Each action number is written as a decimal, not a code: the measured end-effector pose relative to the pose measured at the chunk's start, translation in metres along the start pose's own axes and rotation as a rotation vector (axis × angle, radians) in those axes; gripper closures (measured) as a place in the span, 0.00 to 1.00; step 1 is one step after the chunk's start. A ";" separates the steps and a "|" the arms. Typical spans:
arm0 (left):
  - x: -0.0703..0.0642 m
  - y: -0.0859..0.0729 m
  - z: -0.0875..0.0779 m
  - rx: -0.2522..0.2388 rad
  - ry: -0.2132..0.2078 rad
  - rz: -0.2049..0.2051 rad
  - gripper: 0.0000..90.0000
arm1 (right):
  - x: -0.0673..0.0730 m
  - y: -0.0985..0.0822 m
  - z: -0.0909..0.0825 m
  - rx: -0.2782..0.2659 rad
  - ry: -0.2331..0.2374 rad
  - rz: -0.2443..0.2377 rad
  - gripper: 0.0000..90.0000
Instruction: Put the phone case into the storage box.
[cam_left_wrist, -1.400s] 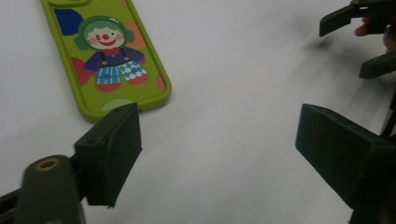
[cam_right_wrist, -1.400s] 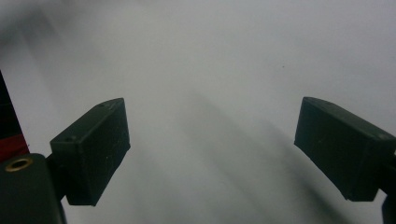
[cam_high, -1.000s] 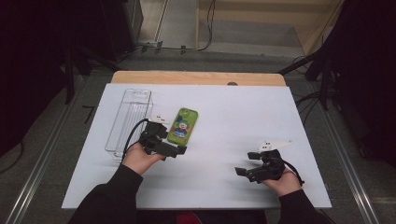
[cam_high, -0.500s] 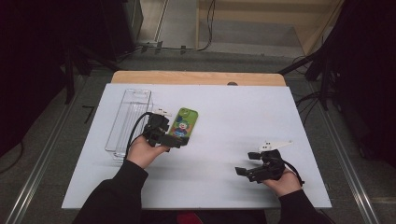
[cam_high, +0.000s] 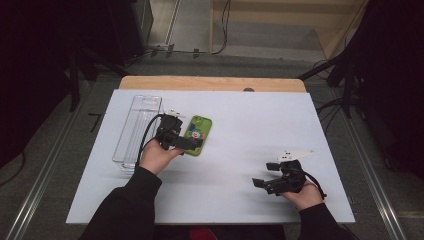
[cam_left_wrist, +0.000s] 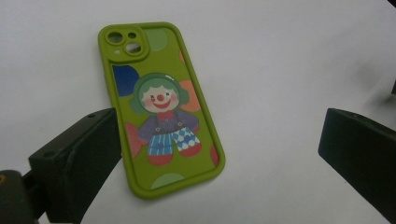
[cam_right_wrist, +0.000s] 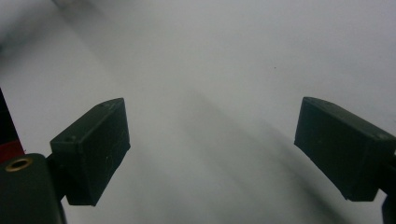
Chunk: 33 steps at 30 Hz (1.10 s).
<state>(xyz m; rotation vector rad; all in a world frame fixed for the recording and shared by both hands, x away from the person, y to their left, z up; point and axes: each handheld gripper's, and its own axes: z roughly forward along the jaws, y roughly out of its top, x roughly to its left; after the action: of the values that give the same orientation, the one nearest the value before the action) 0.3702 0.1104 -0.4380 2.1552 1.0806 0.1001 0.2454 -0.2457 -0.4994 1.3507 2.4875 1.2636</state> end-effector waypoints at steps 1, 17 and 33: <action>0.000 0.001 0.001 -0.001 0.000 0.000 0.00 | 0.000 0.000 0.000 0.000 0.002 0.002 0.10; 0.008 0.025 0.016 0.001 0.037 -0.019 0.01 | -0.001 0.000 0.000 0.000 0.005 0.007 0.10; 0.012 0.040 0.035 -0.037 0.092 -0.027 0.01 | 0.000 0.000 0.000 -0.001 0.004 0.004 0.10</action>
<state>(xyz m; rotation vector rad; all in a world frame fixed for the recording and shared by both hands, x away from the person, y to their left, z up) 0.4175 0.0836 -0.4416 2.1199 1.1505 0.2069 0.2458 -0.2457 -0.4995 1.3554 2.4880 1.2692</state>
